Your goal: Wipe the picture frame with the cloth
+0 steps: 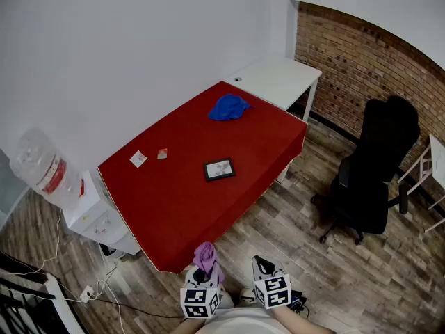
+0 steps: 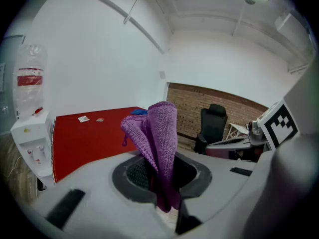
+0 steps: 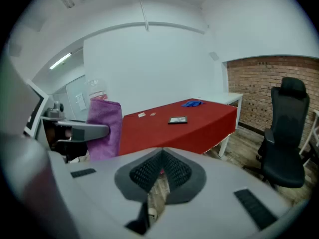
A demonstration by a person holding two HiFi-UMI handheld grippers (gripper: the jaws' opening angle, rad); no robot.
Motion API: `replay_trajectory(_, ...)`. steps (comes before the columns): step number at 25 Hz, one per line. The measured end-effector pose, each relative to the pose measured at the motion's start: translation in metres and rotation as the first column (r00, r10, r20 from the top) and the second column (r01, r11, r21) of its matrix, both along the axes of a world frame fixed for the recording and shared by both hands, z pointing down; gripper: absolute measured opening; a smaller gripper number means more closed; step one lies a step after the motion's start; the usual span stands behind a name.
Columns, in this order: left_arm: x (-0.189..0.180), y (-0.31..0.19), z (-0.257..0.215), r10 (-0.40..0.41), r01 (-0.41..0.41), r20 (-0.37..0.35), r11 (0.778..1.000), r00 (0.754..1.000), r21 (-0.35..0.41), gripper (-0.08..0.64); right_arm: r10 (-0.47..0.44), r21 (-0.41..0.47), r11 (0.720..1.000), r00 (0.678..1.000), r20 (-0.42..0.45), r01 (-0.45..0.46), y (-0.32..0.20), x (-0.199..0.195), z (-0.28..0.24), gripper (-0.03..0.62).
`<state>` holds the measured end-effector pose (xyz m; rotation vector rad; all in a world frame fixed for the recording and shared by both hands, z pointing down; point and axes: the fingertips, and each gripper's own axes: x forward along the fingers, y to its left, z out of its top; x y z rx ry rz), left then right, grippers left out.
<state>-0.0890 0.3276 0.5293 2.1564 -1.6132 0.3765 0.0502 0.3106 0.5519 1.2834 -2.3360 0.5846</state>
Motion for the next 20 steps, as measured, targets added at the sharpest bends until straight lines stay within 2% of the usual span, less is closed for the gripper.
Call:
replay_trajectory(8, -0.006, -0.050, 0.016, 0.015, -0.015, -0.011, 1.000, 1.000, -0.017, 0.061, 0.024, -0.014, 1.000, 1.000, -0.005, -0.024, -0.047, -0.003, 0.014, 0.003)
replay_trajectory(14, -0.023, -0.127, 0.021, 0.044, -0.044, -0.018, 0.999, 0.999, -0.014, 0.061, 0.055, -0.020, 0.998, 0.998, -0.020, -0.055, -0.117, -0.016, 0.019, 0.003)
replay_trajectory(20, -0.054, -0.206, 0.014, 0.076, -0.076, -0.018, 0.997, 0.997, 0.001, 0.061, 0.075, 0.006, 0.997, 0.997, -0.027, -0.075, -0.197, -0.050, 0.007, 0.003)
